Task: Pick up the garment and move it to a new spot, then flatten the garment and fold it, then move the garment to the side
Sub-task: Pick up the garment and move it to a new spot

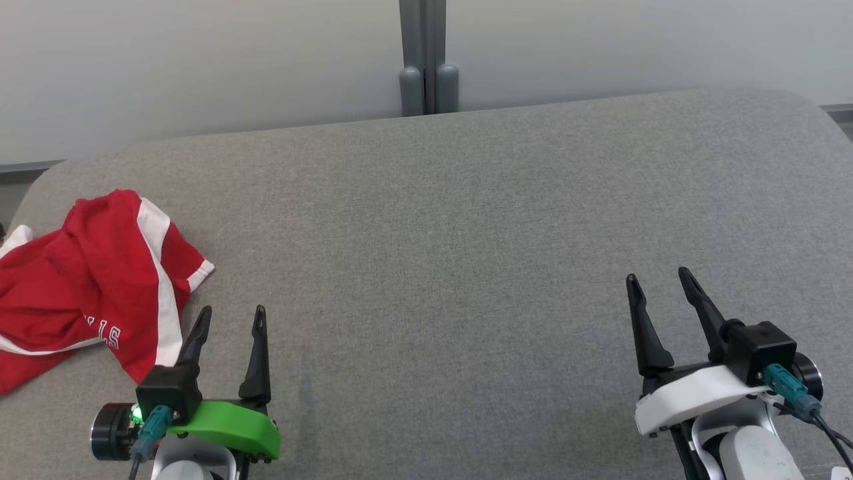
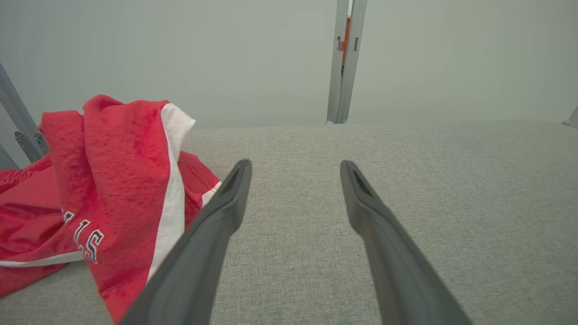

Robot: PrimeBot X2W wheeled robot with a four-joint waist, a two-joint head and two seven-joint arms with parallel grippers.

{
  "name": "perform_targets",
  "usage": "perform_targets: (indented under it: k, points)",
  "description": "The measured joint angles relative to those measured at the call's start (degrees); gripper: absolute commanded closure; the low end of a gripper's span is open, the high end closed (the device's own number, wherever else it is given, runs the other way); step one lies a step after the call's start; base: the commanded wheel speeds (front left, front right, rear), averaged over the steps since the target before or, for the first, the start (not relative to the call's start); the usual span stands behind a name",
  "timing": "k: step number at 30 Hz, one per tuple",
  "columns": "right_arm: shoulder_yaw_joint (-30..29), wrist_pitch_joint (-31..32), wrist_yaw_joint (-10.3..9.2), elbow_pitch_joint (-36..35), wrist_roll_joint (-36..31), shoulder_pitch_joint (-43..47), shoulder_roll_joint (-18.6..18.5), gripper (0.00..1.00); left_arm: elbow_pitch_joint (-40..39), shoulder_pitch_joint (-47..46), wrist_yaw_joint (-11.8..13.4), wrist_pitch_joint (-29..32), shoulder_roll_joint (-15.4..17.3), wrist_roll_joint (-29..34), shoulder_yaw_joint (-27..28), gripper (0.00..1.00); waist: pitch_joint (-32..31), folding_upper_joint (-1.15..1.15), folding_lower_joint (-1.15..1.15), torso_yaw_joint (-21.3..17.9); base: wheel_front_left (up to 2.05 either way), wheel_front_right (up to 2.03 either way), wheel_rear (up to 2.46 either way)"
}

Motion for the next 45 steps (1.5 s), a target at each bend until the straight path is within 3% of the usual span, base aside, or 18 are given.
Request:
perform_targets:
  k: [9,17,37,45]
  points:
    - [-0.4,0.0,0.00,-0.2,0.2,0.1,0.1,0.00,0.3,-0.1,0.0,0.0,-0.1,-0.1,0.3,0.00,0.3,0.00,0.00,0.6,0.00,0.00,0.00]
    - [0.3,0.2,-0.01,-1.7,0.2,-0.1,0.1,0.00,-0.1,-1.0,0.5,0.0,-0.2,-1.0,1.2,0.00,0.6,0.00,0.00,3.5,0.00,0.00,0.00]
    - [5.1,2.3,0.00,-6.6,-0.1,-1.6,-0.8,0.00,-2.2,-1.4,2.4,-0.1,-0.2,-3.1,5.0,0.00,2.1,0.00,0.00,18.4,0.00,0.00,0.00]
    - [5.3,2.8,0.00,-7.2,0.1,-1.6,-1.0,0.00,-2.5,-1.2,2.6,-0.1,-0.2,-3.6,5.2,0.00,2.4,0.00,0.00,22.7,0.00,0.00,0.00]
